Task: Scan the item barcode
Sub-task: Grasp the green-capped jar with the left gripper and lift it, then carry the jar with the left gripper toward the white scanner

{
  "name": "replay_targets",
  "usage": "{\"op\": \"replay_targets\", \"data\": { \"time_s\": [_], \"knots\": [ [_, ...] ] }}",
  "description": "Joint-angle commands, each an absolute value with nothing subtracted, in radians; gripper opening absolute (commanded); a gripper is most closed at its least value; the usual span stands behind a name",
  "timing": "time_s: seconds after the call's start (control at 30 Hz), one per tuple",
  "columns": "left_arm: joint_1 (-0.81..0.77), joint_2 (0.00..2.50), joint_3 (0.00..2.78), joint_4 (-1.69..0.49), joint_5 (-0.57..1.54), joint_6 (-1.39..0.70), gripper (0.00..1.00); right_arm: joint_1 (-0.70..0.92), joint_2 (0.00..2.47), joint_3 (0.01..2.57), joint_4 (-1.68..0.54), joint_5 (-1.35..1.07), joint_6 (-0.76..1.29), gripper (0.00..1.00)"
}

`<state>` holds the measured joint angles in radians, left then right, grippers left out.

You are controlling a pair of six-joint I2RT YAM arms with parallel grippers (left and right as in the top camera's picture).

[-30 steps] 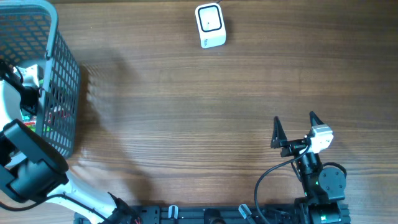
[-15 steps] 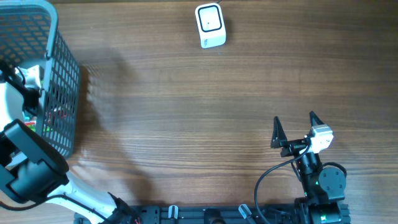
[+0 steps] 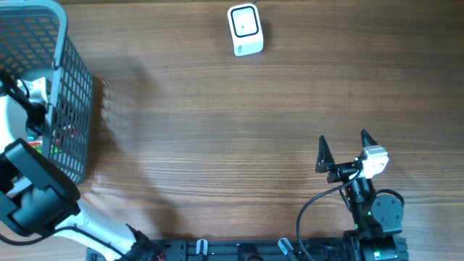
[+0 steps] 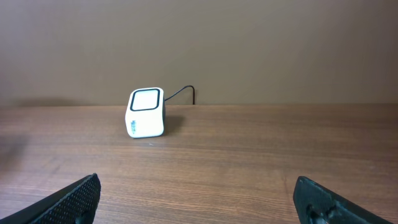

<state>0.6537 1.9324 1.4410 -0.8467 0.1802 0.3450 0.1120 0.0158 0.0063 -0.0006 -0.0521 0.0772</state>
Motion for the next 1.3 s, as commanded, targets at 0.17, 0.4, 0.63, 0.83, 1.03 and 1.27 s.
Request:
{"op": "replay_targets", "data": {
  "time_s": [0.17,0.4,0.63,0.83,1.03,1.27],
  "knots": [
    [0.654,1.649,1.593,-0.818,0.163,0.304,0.57,0.107,0.010,0.005,0.002,-0.054,0.081,1.00],
    [0.583,1.314,1.649,-0.713,0.231,0.218,0.57,0.107,0.010,0.005,0.002,-0.054,0.081,1.00],
    [0.307,1.092,1.649,-0.747,0.369,0.130,0.56,0.107,0.010,0.005,0.002,-0.054,0.081,1.00],
    [-0.063,1.108,1.649,-0.996,0.438,-0.017,0.54,0.107,0.010,0.005,0.002,-0.054,0.081,1.00],
    [-0.361,1.318,1.648,-1.131,0.469,-0.092,0.51,0.107,0.010,0.005,0.002,-0.054,0.081,1.00],
    [-0.533,1.690,1.648,-1.070,0.569,-0.170,0.50,0.107,0.010,0.005,0.002,-0.054,0.081,1.00]
  ]
}}
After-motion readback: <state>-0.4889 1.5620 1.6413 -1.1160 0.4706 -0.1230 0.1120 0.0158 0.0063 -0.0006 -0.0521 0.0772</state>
